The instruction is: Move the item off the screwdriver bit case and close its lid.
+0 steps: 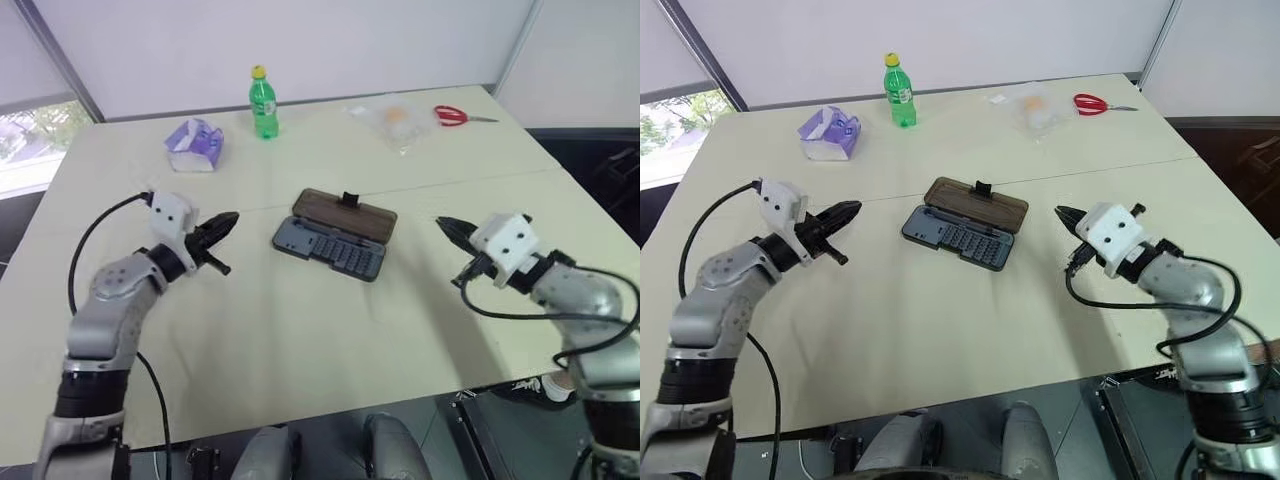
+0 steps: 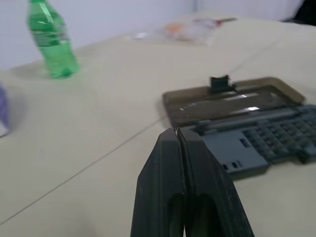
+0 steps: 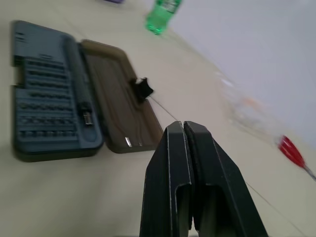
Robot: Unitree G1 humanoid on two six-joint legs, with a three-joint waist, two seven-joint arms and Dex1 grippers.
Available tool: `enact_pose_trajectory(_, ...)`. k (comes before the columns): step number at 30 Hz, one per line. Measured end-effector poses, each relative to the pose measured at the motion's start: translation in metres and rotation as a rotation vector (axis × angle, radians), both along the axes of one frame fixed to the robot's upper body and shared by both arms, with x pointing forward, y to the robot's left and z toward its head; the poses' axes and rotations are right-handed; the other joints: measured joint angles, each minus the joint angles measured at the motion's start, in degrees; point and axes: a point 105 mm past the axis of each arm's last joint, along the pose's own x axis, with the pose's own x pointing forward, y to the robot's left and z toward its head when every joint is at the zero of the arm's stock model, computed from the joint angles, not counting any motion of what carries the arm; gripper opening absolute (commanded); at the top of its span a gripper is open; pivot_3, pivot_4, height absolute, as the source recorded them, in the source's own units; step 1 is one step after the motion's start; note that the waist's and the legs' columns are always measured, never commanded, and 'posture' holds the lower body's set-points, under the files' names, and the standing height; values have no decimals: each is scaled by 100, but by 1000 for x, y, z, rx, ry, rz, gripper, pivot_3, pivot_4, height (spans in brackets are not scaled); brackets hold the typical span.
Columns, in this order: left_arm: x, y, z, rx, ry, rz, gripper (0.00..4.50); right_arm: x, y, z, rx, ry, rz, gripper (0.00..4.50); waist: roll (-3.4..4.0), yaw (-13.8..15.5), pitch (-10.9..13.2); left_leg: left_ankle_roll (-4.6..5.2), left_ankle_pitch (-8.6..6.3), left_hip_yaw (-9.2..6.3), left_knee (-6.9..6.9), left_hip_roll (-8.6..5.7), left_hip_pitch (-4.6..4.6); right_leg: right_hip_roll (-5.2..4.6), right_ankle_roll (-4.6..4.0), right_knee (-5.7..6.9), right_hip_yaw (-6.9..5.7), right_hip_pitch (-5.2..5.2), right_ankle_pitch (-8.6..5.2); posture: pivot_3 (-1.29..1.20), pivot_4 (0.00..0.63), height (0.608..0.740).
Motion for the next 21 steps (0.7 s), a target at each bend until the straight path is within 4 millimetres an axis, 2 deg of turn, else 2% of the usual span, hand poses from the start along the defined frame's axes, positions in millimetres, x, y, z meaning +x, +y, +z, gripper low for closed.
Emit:
enact_pose_trajectory(3,2,-2,6,4,-6,-32,0,-4,8,14,-23,17,73,34,-1,6,0,0,0,0,-1,2,1,0,0,0,0,0,0,0,150,740)
enact_pose_trajectory(9,3,-3,-2,-24,32,-44,0,-3,16,21,-20,38,106,34,-19,10,12,-1,0,-1,0,2,-2,-1,1,2,2,-5,1,0,150,740)
enact_pose_trajectory(21,3,-3,-4,-36,51,-47,0,0,18,20,-23,47,99,34,-22,38,14,-1,0,1,0,2,-5,-2,1,2,4,-9,1,0,150,740)
